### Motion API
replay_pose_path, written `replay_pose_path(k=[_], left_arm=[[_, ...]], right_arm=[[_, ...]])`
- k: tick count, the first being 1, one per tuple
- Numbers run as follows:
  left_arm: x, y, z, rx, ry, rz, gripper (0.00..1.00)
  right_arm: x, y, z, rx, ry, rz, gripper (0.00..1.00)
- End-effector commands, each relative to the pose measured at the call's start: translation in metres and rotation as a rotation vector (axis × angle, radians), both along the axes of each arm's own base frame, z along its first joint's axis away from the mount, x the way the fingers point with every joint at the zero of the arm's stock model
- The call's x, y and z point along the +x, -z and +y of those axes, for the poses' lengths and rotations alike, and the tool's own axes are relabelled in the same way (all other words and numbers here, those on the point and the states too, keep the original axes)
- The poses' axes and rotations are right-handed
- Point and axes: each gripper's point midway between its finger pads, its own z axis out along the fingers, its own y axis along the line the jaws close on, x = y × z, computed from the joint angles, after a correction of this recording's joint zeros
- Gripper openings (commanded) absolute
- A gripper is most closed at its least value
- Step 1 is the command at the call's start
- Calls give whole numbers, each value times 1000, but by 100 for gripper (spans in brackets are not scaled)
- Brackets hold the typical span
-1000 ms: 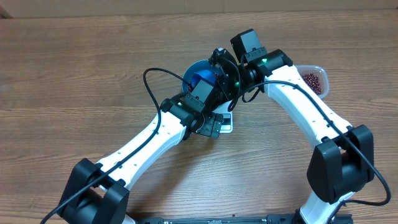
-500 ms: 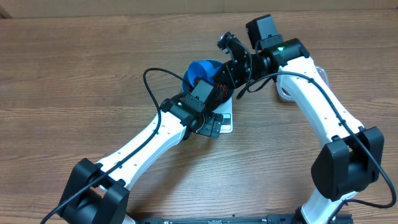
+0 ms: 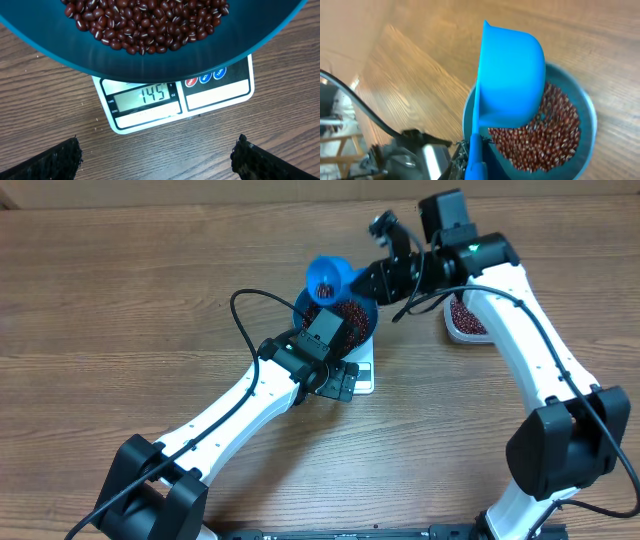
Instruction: Scoop item into bowl and weigh 150g on scale
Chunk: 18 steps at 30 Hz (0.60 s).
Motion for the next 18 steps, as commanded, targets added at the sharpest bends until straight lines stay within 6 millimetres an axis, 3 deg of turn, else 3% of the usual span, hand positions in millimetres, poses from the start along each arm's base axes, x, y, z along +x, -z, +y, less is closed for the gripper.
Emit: replay_pose_path(k=[1,15,18], left_arm=[[1,3,5,17,-12,-2,100],[1,3,5,16,-13,-2,100],[1,3,5,16,-13,-2,100]], right_arm=[[11,-27,-5,60,40,-20,4],[12,-28,-8,61,49,-13,4],[19,-21,-17,0,94,-31,4]])
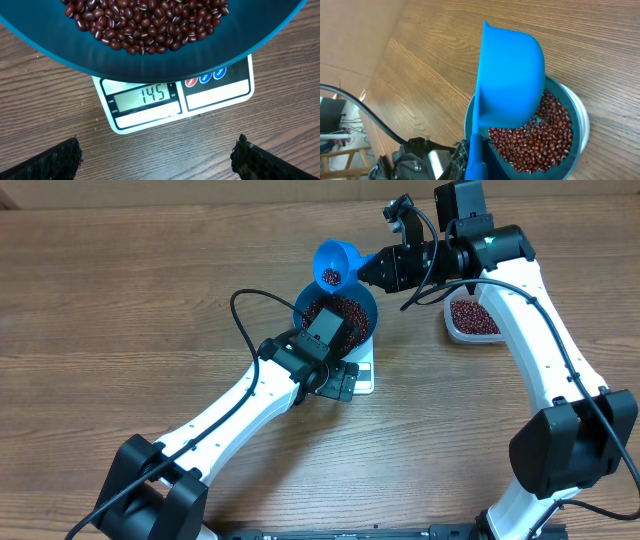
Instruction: Scoop item into bowl and weigh 150g on scale
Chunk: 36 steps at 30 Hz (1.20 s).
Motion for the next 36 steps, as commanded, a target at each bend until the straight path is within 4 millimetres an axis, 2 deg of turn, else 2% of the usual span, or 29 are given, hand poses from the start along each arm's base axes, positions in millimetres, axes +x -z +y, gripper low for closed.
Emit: replay_pose_path(k=[1,4,6,11,14,16,22,27,31,36], left_arm=[[1,3,5,16,-12,-1,99],[1,3,5,16,-12,-1,100],[1,3,5,17,-12,-2,100],[1,3,5,16,-12,-1,100],[1,3,5,17,-12,-2,100],[1,3,5,17,-12,-2,100],[1,3,5,16,-12,-1,100],[1,3,5,16,-12,-1,99],[1,3,5,16,-13,-1,99],[1,3,5,16,-13,-1,100]], right_arm=[[12,-6,-10,-51,48,-48,4],[13,-6,-11,-62,52,-53,4],[15,-14,-12,-65,55,-86,4],[24,-69,-24,-105,113,-193,4],[24,-83,-37,-168,163,-213,4],[21,-79,-42,-217,153,-216,4],[0,-48,-60,-413,81,-173,4],[3,-38,-88,-591,151,-169,4],[4,-39,-85,-585,155,-177,4],[0,-41,-66,-579,115,-199,4]])
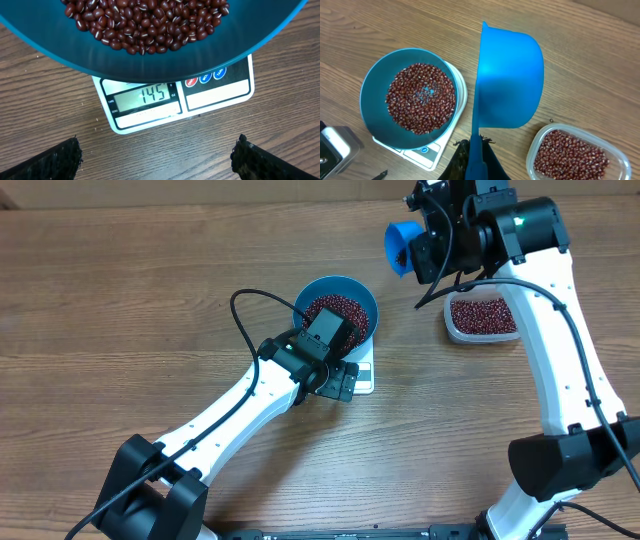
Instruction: Scoop item into bowl and weigh 150g on scale
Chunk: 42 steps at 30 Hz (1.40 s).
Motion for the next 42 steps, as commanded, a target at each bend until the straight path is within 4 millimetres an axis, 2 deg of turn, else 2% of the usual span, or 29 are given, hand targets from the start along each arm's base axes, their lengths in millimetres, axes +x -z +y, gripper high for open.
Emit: replay_pose_path(k=[1,9,14,18,22,26,28,31,36,39,42], left_arm=[[1,3,5,17,-12,-2,100],[1,3,5,17,-12,-2,100],[1,3,5,17,-12,-2,99],[1,3,5,16,-12,-2,99],[1,3,5,16,-12,-1,100],[1,3,5,16,-12,-2,100],[1,3,5,16,-12,-1,99],[1,3,5,17,-12,-2,99],[1,3,5,16,-12,-2,99],[1,3,5,16,-12,-2,99],[1,3,5,17,-12,-2,100]], right_arm=[[-4,-7,17,-21,-47,-34,4],[-10,-6,34,-62,-79,-48,4],[-7,-8,35,-61,-77,-65,4],[-12,-9,48,-38,-113,-63,4],[-12,-8,47,-91,-105,-76,4],[-16,-10,62,-19,-143,-65,4],[-16,-9,58,-48,-138,-67,4],[-7,-9,37,-147,-43,-97,4],[-21,-7,61,-59,-128,-55,4],[-18,-6,54,-116,-100,-69,4],[-17,-7,55,-108,-95,-73,4]])
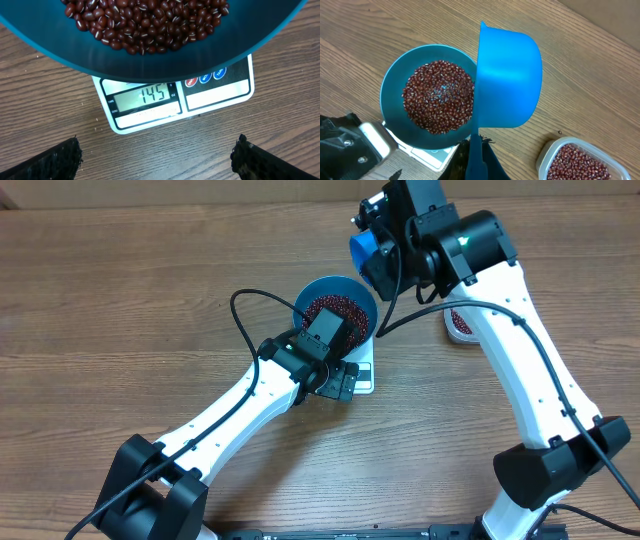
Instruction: Scoop item into bowl and weigh 150g on scale
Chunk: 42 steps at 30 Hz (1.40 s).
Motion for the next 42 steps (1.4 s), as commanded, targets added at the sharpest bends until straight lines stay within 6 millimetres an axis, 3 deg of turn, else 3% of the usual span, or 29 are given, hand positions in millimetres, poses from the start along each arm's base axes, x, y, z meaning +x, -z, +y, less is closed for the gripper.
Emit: replay_pose_path(k=[1,10,14,18,21,24,28,32,42], left_arm=[[1,3,5,16,-12,-1,100],[1,3,5,16,-13,-1,100],[1,3,5,16,-13,-2,100],[1,3,5,17,-12,-2,99],[1,3,5,16,-13,-1,99],[1,3,5,16,-13,-2,99],[1,3,5,16,-13,-1,99],[1,3,5,16,-13,-1,99],[1,3,5,16,-13,-2,99]], right_arm=[[2,-7,-2,-7,18,-27,4],[6,-7,-13,-58,60,-52,4],[-6,-6,13,36,-56,-2,4],[1,-7,2,-7,12,-30,4],[-5,-6,12,24,-41,-8,4],[-3,-5,7,-15,-24,-22,4],[-9,-4,14,5,-71,-3,4],[-4,-4,5,-41,-39,-25,4],[-10,-6,22,47,-93,3,4]])
